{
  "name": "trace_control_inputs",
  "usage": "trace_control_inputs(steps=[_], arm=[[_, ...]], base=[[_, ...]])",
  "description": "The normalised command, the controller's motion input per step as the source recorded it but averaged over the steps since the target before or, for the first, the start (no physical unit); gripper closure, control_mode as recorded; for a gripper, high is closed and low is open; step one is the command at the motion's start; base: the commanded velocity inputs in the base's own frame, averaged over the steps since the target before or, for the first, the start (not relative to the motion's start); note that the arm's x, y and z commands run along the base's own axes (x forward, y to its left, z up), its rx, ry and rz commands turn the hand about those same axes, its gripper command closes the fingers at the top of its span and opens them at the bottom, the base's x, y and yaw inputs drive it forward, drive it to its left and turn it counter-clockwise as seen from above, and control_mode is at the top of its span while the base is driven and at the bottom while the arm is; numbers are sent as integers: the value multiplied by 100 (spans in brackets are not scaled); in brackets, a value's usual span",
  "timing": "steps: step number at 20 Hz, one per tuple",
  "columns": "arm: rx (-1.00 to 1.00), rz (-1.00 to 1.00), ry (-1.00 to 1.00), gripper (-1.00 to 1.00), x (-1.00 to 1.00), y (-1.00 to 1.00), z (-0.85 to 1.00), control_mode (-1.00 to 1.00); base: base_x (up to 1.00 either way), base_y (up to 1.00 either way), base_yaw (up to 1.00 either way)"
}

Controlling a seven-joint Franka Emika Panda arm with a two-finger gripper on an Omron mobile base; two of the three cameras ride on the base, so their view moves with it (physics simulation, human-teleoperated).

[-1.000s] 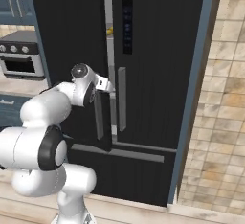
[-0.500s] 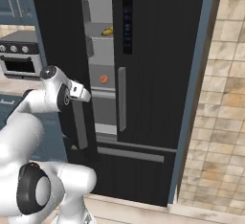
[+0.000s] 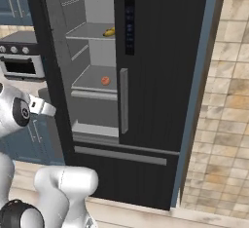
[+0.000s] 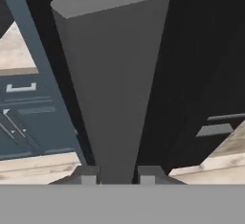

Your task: Retrieve the banana and peach from the fridge and place them into the bowl on the dining table.

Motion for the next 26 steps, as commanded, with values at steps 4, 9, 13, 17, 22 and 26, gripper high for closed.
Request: trace_control_inputs(steps=[4,9,13,17,22,26], arm=[[2,0,2,-100,-58,21,14,-100],[29,0,18,-100,-44,-9,49,-100],[40,6,11,-100,-54,-22,45,-100],[27,1,-3,-100,-30,-36,20,-100],[16,0,-21,-100,-54,-68,0,-100],[32,-2,-1,-100,-22,-73,4,-100]], base=[[0,0,0],[0,0,0],[0,0,0],[0,0,0],[0,0,0],[0,0,0]])
